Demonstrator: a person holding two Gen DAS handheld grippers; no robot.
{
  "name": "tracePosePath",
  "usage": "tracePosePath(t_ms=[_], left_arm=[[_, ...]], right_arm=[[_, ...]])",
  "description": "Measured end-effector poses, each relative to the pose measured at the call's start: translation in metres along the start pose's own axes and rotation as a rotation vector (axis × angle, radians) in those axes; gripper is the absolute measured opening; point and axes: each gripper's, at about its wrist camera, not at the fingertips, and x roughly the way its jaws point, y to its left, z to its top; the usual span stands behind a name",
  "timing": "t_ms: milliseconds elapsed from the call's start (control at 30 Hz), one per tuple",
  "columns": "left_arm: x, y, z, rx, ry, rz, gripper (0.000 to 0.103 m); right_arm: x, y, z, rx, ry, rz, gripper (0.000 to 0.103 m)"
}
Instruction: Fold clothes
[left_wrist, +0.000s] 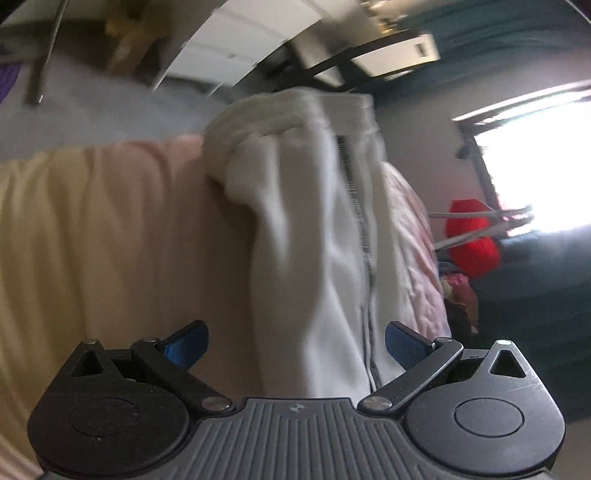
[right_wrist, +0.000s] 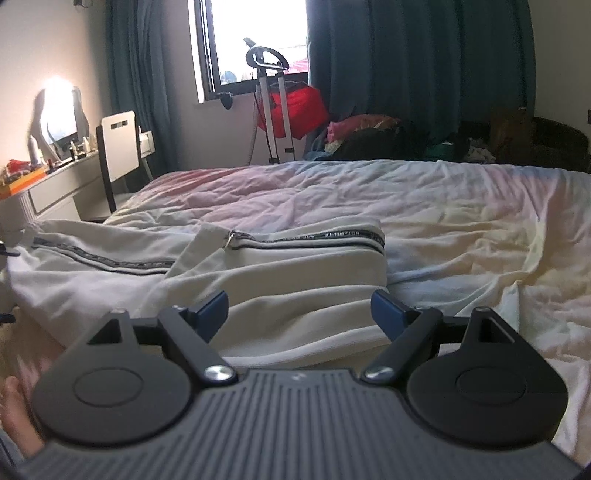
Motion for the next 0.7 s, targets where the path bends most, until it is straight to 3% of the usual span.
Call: tracePosePath(t_ms=[100, 200, 267, 333, 367, 433, 533, 700], left_arm=[[0.017, 0.003, 0.011, -0.075, -0.013, -0.005, 0.099], [0.020, -0.004, 0.018, -0.054, -0.103, 0.024, 0.094], [0.021, -0.007, 0.022, -0.026, -0.159, 0.065, 0.079], [0.022, -0.008, 0.024, -0.009, -0.194, 0.101, 0.046], [0.022, -0.008, 0.025, -0.007, -0.197, 0.089, 0.041], [0.018, -0.009, 0.024, 0.018, -0.209, 0.076, 0.021], [0.008, -0.026, 0.013, 0.130, -0.269, 0.085, 0.015], [0.002, -0.084, -0.019, 0.375, -0.408, 0.099, 0.013]], right_arm=[[0.014, 0.003, -0.003, -0.006, 0.021, 0.000, 0.086], [0.032, 0.009, -0.005, -0.022, 0.049, -0.013, 0.086], [0.044, 0.011, -0.007, -0.020, 0.068, -0.012, 0.086], [0.057, 0.013, -0.011, -0.018, 0.106, -0.018, 0.086], [0.064, 0.013, -0.013, -0.014, 0.133, -0.021, 0.086], [0.070, 0.013, -0.016, -0.015, 0.157, -0.026, 0.086], [0.074, 0.013, -0.018, -0.013, 0.178, -0.029, 0.086], [0.065, 0.004, -0.012, 0.043, 0.167, -0.003, 0.086]])
